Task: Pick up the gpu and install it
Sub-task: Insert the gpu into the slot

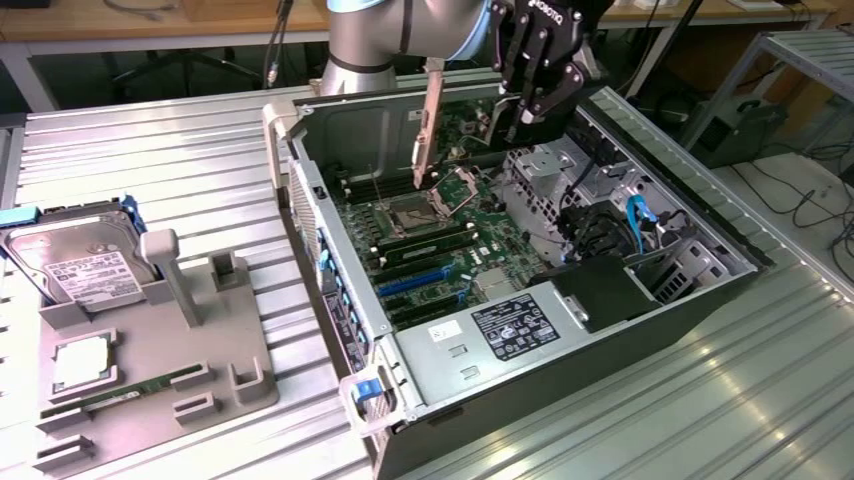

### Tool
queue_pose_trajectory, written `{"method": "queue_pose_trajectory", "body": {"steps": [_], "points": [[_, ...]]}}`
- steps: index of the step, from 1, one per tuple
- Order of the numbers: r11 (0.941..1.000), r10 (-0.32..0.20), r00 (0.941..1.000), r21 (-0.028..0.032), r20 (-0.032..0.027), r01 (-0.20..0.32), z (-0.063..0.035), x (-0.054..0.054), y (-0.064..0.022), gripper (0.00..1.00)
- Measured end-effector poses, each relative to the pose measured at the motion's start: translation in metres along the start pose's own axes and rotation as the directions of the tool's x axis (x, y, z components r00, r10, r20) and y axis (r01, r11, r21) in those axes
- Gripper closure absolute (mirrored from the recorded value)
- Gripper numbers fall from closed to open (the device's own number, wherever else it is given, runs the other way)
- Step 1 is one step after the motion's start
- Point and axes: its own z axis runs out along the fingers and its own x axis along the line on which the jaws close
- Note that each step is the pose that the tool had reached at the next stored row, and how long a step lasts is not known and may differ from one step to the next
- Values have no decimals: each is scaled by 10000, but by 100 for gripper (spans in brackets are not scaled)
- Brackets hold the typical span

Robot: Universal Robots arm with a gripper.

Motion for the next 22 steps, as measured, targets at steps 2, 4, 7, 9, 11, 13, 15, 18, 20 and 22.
{"method": "queue_pose_trajectory", "body": {"steps": [2, 4, 7, 9, 11, 13, 15, 18, 20, 22], "points": [[10000, 0, 10000, 0, 2, 0, 10, 0, 0, 72], [10000, 0, 10000, -9, 2, 0, 41, 0, -1, 72], [10000, -2, 10000, -77, 1, 2, 84, 0, -2, 72], [9999, -1, 10000, -121, 0, 1, 118, 0, -3, 72], [9999, 1, 10000, -134, -2, -1, 153, 0, -3, 72], [9999, -1, 10000, -135, 7, 1, 194, -1, -4, 72], [9999, 0, 10000, -135, 8, 1, 229, -1, -5, 72], [9999, 2, 10000, -154, -30, -2, 285, -1, -6, 72], [9999, 1, 10000, -154, -30, -1, 295, -1, -6, 72], [9998, 3, 10000, -183, -30, -4, 308, -1, -5, 72]]}}
